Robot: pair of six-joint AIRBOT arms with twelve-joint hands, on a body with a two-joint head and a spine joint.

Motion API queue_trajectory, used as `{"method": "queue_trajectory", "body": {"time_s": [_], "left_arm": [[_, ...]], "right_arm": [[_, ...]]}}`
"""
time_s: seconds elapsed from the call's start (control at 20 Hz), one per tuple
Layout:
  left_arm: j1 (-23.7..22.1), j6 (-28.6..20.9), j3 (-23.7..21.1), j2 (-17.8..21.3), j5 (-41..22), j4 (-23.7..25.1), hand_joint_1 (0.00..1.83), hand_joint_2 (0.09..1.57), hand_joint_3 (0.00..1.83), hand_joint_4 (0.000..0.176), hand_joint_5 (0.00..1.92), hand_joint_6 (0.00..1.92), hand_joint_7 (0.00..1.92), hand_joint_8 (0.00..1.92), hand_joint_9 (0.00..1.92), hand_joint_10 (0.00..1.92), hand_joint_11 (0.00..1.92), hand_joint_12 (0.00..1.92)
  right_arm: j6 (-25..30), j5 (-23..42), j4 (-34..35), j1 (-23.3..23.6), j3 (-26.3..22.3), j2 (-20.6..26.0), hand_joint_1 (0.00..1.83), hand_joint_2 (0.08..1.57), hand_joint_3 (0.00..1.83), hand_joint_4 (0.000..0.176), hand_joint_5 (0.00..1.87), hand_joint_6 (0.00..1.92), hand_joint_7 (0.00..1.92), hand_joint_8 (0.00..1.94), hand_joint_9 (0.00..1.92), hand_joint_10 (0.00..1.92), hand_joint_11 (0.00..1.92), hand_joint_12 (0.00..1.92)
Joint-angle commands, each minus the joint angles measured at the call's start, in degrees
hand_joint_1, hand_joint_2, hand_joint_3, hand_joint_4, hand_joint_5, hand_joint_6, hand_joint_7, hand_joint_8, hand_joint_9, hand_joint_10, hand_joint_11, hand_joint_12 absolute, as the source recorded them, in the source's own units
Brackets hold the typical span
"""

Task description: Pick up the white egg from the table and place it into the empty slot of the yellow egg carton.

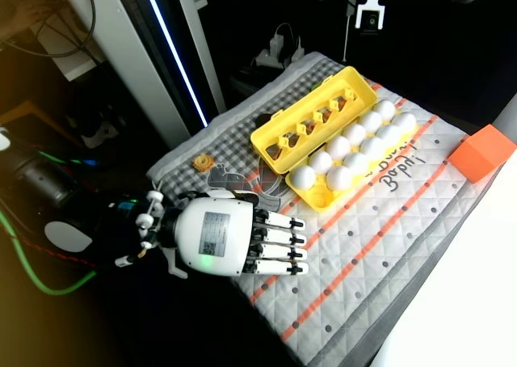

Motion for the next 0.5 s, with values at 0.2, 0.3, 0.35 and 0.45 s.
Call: {"method": "queue_trajectory", "body": {"time_s": [0.2, 0.3, 0.35, 0.45], "left_arm": [[-0.1, -0.7, 0.2, 0.0, -7.0, 0.2, 0.0, 0.8, 0.0, 0.082, 0.0, 0.0, 0.0, 0.0, 0.0, 0.0, 0.0, 0.0], [0.0, -0.7, 0.2, 0.0, -7.2, 0.2, 0.0, 0.8, 0.0, 0.079, 0.0, 0.0, 0.0, 0.0, 0.0, 0.0, 0.0, 0.0], [0.1, -0.8, 0.2, 0.1, -7.3, 0.2, 0.0, 0.8, 0.0, 0.086, 0.0, 0.0, 0.0, 0.0, 0.0, 0.0, 0.0, 0.0], [0.1, -0.8, 0.2, 0.1, -7.3, 0.2, 0.0, 0.8, 0.0, 0.082, 0.0, 0.0, 0.0, 0.0, 0.0, 0.0, 0.0, 0.0]], "right_arm": [[-3.0, 3.0, 2.2, 1.3, -0.1, 0.2, 0.99, 0.86, 0.0, 0.0, 0.81, 0.0, 0.83, 0.01, 0.74, 0.01, 0.42, 0.37], [-3.6, 2.7, 2.1, 1.3, -0.5, 0.3, 0.97, 0.87, 0.0, 0.0, 0.81, 0.0, 0.82, 0.0, 0.73, 0.01, 0.44, 0.37], [-3.6, 2.7, 2.1, 1.3, -0.5, 0.3, 1.01, 0.89, 0.0, 0.0, 0.83, 0.0, 0.83, 0.0, 0.78, 0.0, 0.54, 0.29], [-3.6, 2.7, 2.0, 1.3, -0.5, 0.3, 1.0, 0.89, 0.0, 0.0, 0.83, 0.0, 0.83, 0.0, 0.78, 0.0, 0.56, 0.29]]}}
